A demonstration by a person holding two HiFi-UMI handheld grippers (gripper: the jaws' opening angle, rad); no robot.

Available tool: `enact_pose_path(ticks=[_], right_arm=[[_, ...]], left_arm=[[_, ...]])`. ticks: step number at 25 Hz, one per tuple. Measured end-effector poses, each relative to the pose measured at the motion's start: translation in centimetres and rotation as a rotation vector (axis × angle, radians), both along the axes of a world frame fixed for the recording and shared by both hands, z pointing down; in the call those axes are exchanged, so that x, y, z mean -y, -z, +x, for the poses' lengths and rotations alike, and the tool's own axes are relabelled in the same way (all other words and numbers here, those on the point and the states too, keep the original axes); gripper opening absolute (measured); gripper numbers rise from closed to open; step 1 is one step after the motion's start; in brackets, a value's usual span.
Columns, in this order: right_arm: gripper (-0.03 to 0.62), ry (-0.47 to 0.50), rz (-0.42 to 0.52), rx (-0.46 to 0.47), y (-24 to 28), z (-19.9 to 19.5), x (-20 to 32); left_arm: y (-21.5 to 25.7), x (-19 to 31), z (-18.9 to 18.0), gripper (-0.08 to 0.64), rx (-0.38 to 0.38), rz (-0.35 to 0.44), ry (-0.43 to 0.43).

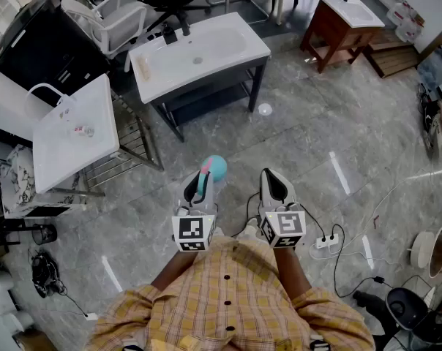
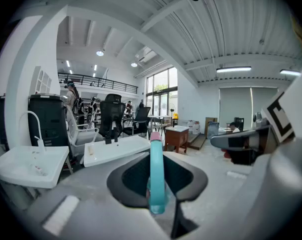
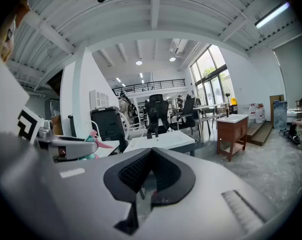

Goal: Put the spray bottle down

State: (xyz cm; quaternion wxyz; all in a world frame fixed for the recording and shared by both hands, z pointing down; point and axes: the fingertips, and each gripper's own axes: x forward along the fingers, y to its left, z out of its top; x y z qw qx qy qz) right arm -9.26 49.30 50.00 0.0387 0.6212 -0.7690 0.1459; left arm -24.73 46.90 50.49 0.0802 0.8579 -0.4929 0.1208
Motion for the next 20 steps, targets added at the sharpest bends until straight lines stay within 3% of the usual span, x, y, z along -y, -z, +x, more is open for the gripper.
enact_pose_path(ticks=[20], right_arm=[[0.002, 0.109, 0.056, 0.035, 1.4, 6.8, -2.5]], left_arm=[[0.9, -4.3, 8.2, 0.072, 0.015, 0.037, 0.043]])
